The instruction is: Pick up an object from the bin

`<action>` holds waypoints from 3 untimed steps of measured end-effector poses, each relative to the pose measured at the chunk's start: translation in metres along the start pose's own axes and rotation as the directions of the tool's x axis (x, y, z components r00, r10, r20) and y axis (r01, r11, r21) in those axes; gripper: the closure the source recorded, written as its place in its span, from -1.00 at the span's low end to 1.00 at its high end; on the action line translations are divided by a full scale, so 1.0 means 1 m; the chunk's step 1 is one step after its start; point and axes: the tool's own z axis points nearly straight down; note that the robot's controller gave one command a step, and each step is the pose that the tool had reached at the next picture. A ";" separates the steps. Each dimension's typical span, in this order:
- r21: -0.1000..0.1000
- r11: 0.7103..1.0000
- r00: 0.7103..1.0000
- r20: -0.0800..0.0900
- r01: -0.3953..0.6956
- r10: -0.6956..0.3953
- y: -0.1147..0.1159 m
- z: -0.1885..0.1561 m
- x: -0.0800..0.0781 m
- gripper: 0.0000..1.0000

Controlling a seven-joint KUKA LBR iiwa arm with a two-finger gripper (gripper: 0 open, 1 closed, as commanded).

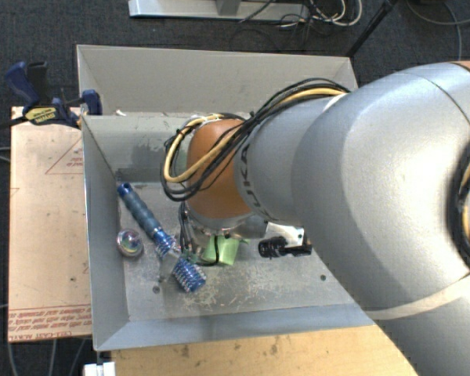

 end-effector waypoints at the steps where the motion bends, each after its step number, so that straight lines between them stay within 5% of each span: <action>1: -0.001 1.000 1.000 0.001 0.001 -0.001 0.000 0.000 0.000 -1.00; 2: 0.001 1.000 1.000 0.001 -0.001 0.001 -0.001 0.001 0.000 1.00; 3: -0.005 1.000 1.000 0.006 0.002 -0.002 0.001 -0.075 -0.001 1.00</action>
Offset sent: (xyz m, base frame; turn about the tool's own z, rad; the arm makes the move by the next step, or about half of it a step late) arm 0.0000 0.0000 0.0000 0.0000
